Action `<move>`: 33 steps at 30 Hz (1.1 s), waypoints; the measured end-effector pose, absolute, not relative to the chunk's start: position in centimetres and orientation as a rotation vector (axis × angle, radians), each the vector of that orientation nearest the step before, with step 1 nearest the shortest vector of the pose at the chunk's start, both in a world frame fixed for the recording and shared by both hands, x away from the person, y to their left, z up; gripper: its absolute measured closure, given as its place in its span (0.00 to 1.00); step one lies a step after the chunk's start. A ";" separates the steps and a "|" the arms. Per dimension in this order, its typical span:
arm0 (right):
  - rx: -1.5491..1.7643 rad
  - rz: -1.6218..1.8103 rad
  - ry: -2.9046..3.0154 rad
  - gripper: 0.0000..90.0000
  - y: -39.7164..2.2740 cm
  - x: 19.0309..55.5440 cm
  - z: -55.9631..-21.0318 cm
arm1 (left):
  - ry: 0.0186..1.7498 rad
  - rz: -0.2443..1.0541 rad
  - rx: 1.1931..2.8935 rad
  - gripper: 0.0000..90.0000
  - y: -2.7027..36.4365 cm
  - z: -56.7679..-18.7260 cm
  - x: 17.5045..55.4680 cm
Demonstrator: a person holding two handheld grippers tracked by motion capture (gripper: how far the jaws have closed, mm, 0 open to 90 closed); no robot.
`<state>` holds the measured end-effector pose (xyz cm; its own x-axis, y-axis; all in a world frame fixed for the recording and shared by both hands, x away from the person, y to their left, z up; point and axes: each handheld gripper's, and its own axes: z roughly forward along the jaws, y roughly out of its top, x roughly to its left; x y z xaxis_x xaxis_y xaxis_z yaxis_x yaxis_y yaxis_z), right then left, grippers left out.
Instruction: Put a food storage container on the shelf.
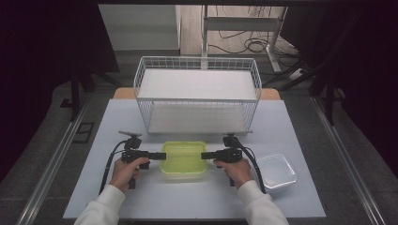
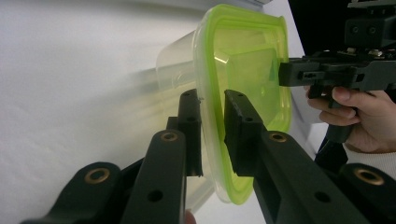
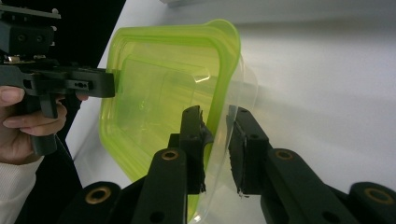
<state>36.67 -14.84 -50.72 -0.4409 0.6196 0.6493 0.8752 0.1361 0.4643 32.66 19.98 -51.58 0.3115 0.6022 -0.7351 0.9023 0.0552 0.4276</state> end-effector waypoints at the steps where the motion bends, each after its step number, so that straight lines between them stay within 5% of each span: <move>1: -1.451 -1.209 -2.119 0.86 -14.9 36.6 -50.6 | 1.385 -0.399 1.647 0.88 20.0 -51.5 32.6; 33: -1.335 -1.412 -2.170 0.88 -15.6 34.5 -45.8 | 1.245 -0.265 1.636 0.88 19.9 -46.1 29.9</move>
<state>34.53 -15.64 -45.77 -0.5592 0.5640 0.6076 0.7840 0.1214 0.6088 29.87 19.89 -46.13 0.4417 0.5898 -0.6761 0.8141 0.0533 0.5783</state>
